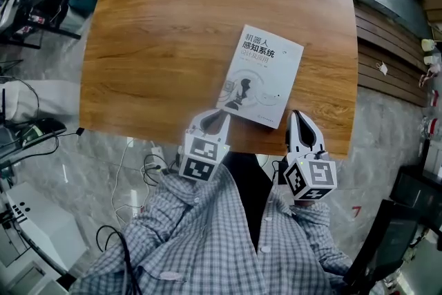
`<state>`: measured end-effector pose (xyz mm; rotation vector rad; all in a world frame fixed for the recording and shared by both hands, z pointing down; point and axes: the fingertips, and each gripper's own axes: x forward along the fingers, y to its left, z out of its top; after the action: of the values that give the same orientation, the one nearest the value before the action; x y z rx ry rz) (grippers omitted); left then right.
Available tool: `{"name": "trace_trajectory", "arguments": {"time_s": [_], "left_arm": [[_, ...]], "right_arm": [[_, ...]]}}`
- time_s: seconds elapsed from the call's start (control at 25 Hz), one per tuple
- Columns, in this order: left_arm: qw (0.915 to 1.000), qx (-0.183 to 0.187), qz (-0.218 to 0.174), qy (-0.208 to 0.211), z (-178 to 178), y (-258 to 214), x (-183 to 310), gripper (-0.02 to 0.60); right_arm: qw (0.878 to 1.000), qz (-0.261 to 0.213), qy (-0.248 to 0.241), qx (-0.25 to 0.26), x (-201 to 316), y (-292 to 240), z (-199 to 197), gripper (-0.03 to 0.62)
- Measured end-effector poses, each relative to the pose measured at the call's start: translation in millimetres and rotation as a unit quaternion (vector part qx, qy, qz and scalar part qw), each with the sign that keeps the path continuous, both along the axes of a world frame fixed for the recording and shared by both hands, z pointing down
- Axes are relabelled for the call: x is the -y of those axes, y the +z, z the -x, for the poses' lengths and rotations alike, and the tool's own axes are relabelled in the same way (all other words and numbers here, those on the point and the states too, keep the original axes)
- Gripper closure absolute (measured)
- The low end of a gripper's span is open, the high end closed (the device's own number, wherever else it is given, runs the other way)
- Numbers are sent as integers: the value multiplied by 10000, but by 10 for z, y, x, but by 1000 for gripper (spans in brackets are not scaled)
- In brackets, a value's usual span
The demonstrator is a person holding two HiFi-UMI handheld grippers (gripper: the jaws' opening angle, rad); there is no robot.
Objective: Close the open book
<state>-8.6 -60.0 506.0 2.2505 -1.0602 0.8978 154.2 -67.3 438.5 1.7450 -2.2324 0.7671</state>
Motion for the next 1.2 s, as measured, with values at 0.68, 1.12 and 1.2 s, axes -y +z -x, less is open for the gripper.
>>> {"name": "trace_trajectory", "arguments": {"time_s": [0.68, 1.12, 1.2], "left_arm": [[9952, -342, 651, -640, 224, 323, 310, 571], [9942, -825, 450, -525, 21, 132, 213, 571], [9924, -1117, 190, -480, -13, -68, 279, 571]], "right_arm": [[9999, 49, 22, 101, -52, -10, 17, 574], [9998, -212, -37, 51, 81, -200, 50, 574], [9993, -362, -43, 43, 119, -297, 63, 574]]}}
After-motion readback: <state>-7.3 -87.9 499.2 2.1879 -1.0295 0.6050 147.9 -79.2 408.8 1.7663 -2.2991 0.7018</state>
